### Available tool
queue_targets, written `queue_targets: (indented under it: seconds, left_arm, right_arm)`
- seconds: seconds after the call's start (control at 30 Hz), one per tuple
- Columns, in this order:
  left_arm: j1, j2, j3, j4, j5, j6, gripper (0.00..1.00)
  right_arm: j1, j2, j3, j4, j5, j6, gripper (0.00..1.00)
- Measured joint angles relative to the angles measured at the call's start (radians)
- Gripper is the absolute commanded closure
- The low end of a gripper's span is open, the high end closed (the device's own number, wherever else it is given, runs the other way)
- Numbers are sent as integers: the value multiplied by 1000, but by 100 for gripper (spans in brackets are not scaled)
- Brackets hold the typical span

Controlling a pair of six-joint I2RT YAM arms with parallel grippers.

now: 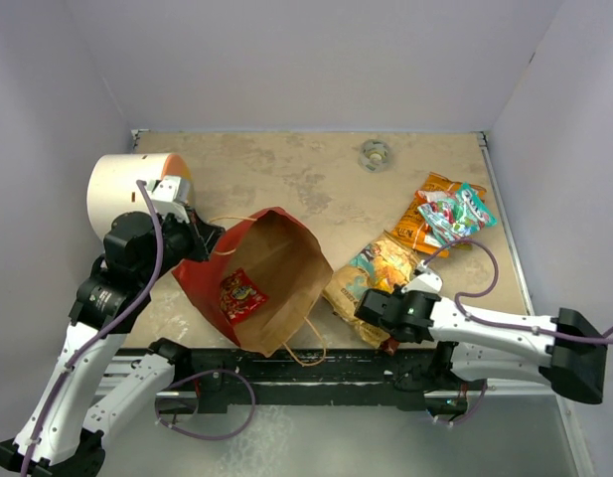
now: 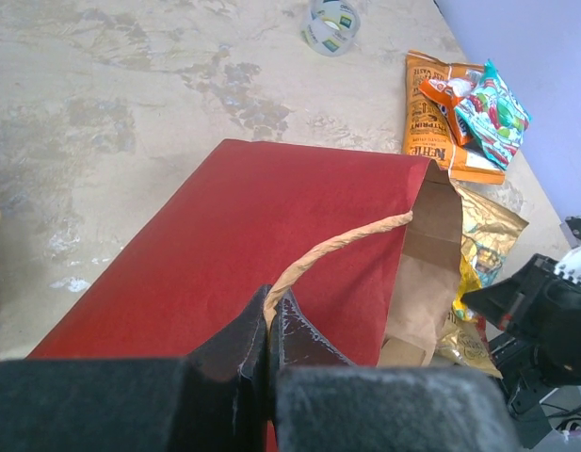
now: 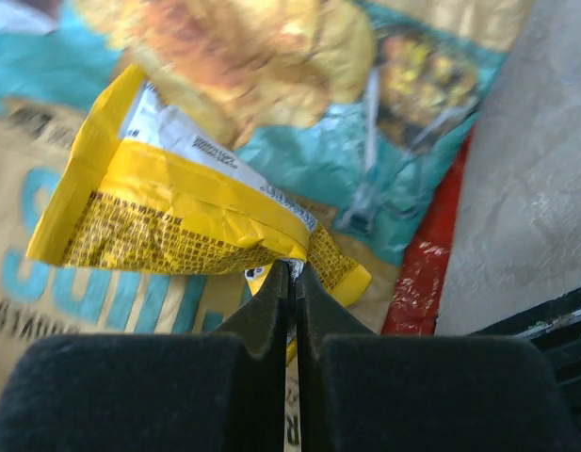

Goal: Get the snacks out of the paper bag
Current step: Place the snack at the center of the board.

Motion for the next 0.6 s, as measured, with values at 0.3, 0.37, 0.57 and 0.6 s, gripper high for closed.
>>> queue_targets:
  seconds: [0.3,0.37,0.57,0.6]
  left_arm:
    - [0,-30,-26,11,73,12,100]
    - [0,-54,-49,23,103,21,100]
    - [0,-138,-100,32,167,47,100]
    - [0,-150,-107,36,173,47,100]
  right_arm:
    - [-89,124,-10,39,21,49,69]
    - [-89,105,2,35,24,0,56]
    - [-90,-88,77,95,23,-311,23]
    - [-90,-146,92,160,16,-448,22]
